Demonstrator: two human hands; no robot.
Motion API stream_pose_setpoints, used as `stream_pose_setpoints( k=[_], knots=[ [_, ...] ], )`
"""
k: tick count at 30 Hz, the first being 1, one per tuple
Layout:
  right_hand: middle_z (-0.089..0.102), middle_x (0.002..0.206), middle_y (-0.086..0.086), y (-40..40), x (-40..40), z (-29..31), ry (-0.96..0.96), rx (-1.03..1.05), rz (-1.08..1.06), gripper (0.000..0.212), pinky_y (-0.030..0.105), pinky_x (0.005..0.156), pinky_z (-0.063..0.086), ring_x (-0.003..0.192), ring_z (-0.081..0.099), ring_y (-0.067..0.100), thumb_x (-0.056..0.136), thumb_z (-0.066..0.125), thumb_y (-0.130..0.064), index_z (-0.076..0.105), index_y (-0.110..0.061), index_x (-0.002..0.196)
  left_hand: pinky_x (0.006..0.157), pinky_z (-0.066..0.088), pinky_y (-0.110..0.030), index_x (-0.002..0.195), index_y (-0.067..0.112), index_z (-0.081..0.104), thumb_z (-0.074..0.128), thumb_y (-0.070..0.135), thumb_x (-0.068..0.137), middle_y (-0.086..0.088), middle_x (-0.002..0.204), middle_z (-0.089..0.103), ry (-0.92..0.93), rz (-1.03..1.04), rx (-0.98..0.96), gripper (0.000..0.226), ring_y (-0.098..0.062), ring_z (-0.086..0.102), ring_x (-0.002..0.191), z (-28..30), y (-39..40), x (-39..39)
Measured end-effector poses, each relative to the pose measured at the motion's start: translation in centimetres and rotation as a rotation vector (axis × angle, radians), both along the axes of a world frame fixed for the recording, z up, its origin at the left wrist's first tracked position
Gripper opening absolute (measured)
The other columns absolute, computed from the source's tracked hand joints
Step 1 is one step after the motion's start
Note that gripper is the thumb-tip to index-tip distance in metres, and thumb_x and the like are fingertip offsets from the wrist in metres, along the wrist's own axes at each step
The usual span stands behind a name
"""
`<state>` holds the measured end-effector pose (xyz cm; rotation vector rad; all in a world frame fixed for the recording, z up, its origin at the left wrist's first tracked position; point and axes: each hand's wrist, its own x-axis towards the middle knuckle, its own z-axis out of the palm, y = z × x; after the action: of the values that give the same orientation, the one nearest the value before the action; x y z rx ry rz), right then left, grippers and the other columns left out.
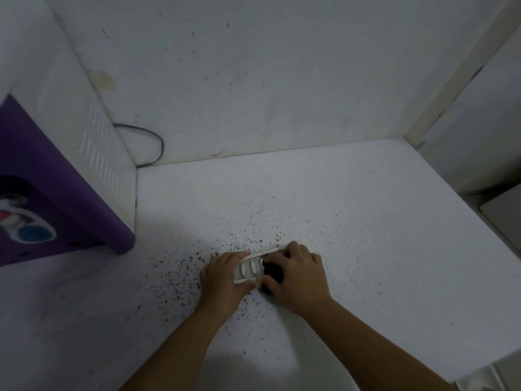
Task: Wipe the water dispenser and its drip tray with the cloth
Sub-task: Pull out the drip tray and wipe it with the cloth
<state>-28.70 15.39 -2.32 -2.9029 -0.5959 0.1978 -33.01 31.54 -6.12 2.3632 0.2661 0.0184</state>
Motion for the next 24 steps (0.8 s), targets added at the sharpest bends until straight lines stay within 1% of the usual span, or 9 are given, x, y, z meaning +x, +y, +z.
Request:
stream_pose_setpoints(
  k=[2, 6, 10, 14, 17, 19, 21, 24],
  knots=[
    [0.049, 0.11, 0.0, -0.2, -0.4, -0.1, -0.01, 0.018, 0.018, 0.044, 0.034, 0.088, 0.038, 0.106, 0.046, 0.019, 0.081, 0.047, -0.058, 0.058, -0.036, 0.117, 0.097, 0.04, -0.04, 0.124, 0.031, 0.055, 0.079, 0.043, 0.068, 0.013, 0.119, 0.058, 0.002, 0.0, -0.004, 0.062, -0.013, 0.05, 0.11, 0.1, 0.0, 0.0],
    [0.048, 0.117, 0.006, -0.2, -0.1, 0.2, 0.037, 0.026, 0.086, 0.035, 0.034, 0.09, 0.04, 0.108, 0.044, 0.024, 0.089, 0.049, -0.036, 0.057, -0.029, 0.123, 0.097, 0.04, -0.04, 0.123, 0.033, 0.056, 0.081, 0.04, 0.066, 0.014, 0.118, 0.058, -0.005, 0.007, -0.016, 0.063, -0.012, 0.05, 0.109, 0.1, -0.1, 0.1],
    [0.054, 0.113, 0.01, 1.4, 1.2, 1.1, 0.094, -0.013, 0.115, 0.03, 0.032, 0.089, 0.038, 0.102, 0.048, 0.024, 0.091, 0.049, -0.023, 0.062, -0.018, 0.118, 0.095, 0.043, -0.043, 0.121, 0.026, 0.059, 0.084, 0.034, 0.064, 0.009, 0.116, 0.062, -0.037, 0.01, -0.037, 0.063, -0.015, 0.054, 0.107, 0.0, 0.0, 0.0],
    [0.06, 0.106, 0.01, 2.5, 1.9, 1.6, 0.081, 0.054, 0.022, 0.023, 0.031, 0.086, 0.038, 0.095, 0.053, 0.025, 0.09, 0.052, -0.019, 0.056, -0.013, 0.111, 0.091, 0.046, -0.04, 0.118, 0.021, 0.063, 0.087, 0.027, 0.061, 0.006, 0.112, 0.066, -0.067, 0.021, -0.083, 0.062, -0.013, 0.056, 0.1, 0.1, -0.1, 0.0],
    [0.064, 0.103, 0.009, 2.2, 1.8, 1.9, 0.122, 0.009, 0.048, 0.019, 0.031, 0.09, 0.04, 0.094, 0.056, 0.024, 0.088, 0.054, -0.017, 0.062, -0.014, 0.104, 0.091, 0.046, -0.037, 0.117, 0.019, 0.064, 0.087, 0.026, 0.061, 0.004, 0.11, 0.067, -0.081, 0.02, -0.073, 0.061, -0.014, 0.057, 0.098, 0.2, -0.2, -0.1],
    [0.066, 0.103, 0.007, 1.9, 2.0, 2.2, 0.176, -0.029, 0.089, 0.019, 0.03, 0.091, 0.042, 0.094, 0.058, 0.023, 0.085, 0.056, -0.015, 0.064, -0.015, 0.102, 0.089, 0.048, -0.039, 0.114, 0.018, 0.065, 0.087, 0.024, 0.061, 0.002, 0.107, 0.068, -0.084, 0.033, -0.09, 0.059, -0.017, 0.059, 0.097, 0.4, -0.3, -0.1],
    [0.067, 0.101, 0.007, 2.0, 2.4, 2.3, 0.206, -0.01, 0.077, 0.019, 0.034, 0.092, 0.045, 0.096, 0.059, 0.024, 0.085, 0.055, -0.013, 0.066, -0.014, 0.101, 0.09, 0.047, -0.041, 0.113, 0.018, 0.066, 0.088, 0.024, 0.061, 0.002, 0.105, 0.068, -0.069, 0.039, -0.111, 0.057, -0.018, 0.06, 0.097, 0.6, -0.3, 0.0],
    [0.067, 0.1, 0.007, 2.4, 2.4, 2.3, 0.155, 0.038, 0.006, 0.02, 0.034, 0.089, 0.046, 0.097, 0.057, 0.025, 0.088, 0.053, -0.016, 0.067, -0.017, 0.102, 0.091, 0.047, -0.041, 0.115, 0.018, 0.065, 0.088, 0.023, 0.061, 0.003, 0.106, 0.067, -0.055, 0.034, -0.128, 0.059, -0.017, 0.058, 0.098, 0.5, -0.2, -0.2]
  ],
)
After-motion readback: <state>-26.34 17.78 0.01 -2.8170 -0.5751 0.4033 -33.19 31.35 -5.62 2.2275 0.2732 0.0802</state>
